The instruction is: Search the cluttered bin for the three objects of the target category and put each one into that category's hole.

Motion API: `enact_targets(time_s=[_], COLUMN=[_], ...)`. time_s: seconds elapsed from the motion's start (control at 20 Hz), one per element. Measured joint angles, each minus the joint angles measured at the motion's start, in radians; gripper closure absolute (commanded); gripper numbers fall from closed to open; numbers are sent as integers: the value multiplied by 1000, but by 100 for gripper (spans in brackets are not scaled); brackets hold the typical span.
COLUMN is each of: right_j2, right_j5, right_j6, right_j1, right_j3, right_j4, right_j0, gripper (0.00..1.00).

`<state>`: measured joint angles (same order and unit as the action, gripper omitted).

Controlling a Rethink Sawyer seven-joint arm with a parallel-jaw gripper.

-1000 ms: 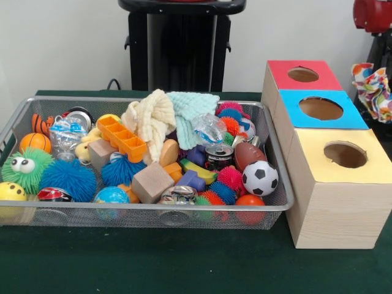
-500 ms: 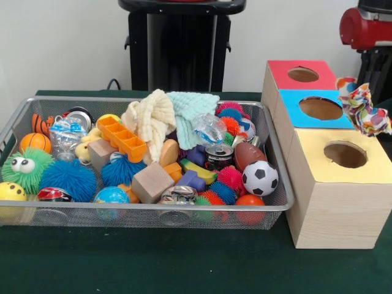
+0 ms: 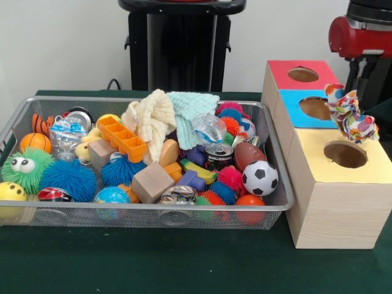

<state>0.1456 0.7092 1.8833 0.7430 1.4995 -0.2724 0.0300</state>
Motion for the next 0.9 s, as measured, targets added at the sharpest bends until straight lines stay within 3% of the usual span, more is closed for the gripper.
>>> enact_targets(time_s=[0.9], right_j2=[0], right_j5=[0], right_j6=[0], right_j1=[-25], right_j3=[-22], right_j4=[0], right_j0=[-38], gripper=[100])
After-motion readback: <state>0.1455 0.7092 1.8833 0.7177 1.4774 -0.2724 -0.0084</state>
